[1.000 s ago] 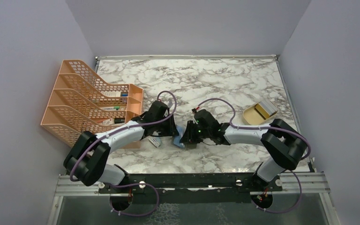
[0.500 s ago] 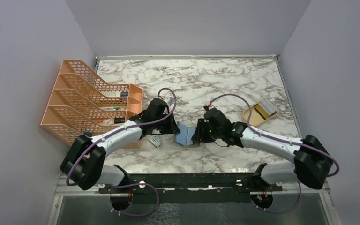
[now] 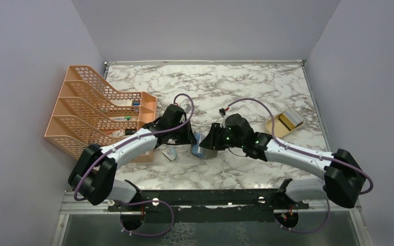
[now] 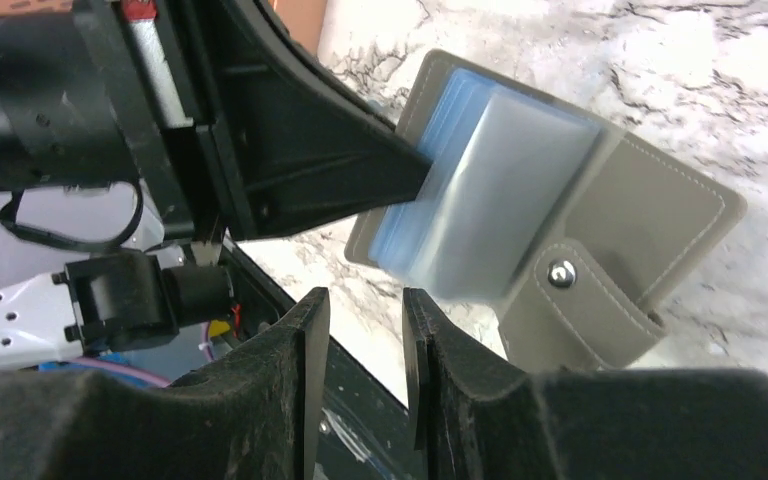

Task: Put the credit cards into the card holder
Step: Open the card holder at the center of the board, then move the storage box to the center of the board, then pick up the credit card from the storage box.

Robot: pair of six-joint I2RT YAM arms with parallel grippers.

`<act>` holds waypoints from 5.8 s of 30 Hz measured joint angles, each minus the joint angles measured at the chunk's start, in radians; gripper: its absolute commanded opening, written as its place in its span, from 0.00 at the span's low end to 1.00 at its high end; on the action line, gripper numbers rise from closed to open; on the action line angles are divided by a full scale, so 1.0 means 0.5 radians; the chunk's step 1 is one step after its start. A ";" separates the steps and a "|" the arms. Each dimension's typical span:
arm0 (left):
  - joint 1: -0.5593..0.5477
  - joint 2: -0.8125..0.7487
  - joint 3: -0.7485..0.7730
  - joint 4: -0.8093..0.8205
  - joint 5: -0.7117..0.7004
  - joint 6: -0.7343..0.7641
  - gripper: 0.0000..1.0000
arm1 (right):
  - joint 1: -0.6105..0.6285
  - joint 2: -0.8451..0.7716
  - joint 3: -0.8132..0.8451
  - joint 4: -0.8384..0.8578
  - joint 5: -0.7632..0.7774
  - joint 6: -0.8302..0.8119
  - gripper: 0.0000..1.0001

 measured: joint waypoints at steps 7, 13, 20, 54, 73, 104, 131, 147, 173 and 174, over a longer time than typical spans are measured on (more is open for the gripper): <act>-0.016 0.000 0.120 -0.244 -0.253 0.050 0.00 | -0.002 0.290 0.079 0.156 -0.079 0.037 0.33; -0.049 0.105 0.364 -0.489 -0.527 0.172 0.00 | -0.002 0.430 0.099 0.331 -0.227 0.063 0.33; -0.145 0.365 0.660 -0.734 -0.792 0.285 0.00 | -0.002 0.480 0.099 0.414 -0.266 0.111 0.33; 0.283 0.146 0.010 0.014 0.235 0.146 0.00 | -0.005 0.881 0.285 0.004 0.304 -0.156 0.40; 0.395 0.362 0.244 -0.096 0.423 0.398 0.00 | -0.005 0.739 0.282 -0.140 0.404 -0.386 0.43; 0.395 0.125 0.197 -0.277 0.446 0.635 0.00 | -1.126 0.632 0.649 -0.935 1.041 -0.887 0.64; 0.394 0.125 0.197 -0.262 0.472 0.636 0.00 | -1.347 0.818 0.512 -0.715 0.494 -0.793 0.48; 0.394 0.125 0.197 -0.262 0.471 0.657 0.00 | -1.214 0.866 0.647 -0.714 0.321 -0.745 0.51; 0.394 0.096 0.197 -0.263 0.468 0.656 0.00 | -1.311 0.821 0.909 -0.893 1.109 -1.955 0.51; 0.394 0.096 0.197 -0.263 0.467 0.656 0.00 | -1.317 0.821 0.893 -0.893 1.122 -1.975 0.51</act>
